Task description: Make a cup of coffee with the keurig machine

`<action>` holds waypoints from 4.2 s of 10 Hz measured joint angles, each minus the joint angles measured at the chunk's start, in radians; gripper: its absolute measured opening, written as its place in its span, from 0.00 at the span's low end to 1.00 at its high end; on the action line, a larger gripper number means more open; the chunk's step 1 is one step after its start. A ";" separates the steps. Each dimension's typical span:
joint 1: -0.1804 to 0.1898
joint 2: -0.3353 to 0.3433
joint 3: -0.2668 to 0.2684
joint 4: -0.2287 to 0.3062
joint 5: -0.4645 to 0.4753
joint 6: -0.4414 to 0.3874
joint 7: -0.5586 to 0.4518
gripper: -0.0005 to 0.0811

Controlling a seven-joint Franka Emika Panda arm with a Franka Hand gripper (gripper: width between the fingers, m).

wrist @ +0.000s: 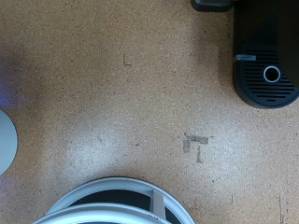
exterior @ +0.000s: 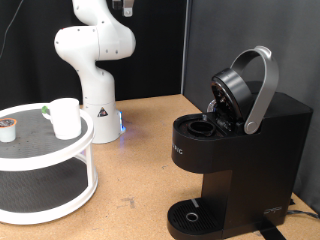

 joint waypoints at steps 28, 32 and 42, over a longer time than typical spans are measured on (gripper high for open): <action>-0.118 0.023 -0.518 -0.216 -0.419 0.333 -0.473 0.99; -0.118 0.025 -0.533 -0.254 -0.444 0.390 -0.491 0.99; -0.131 0.111 -0.665 -0.412 -0.524 0.670 -0.453 0.99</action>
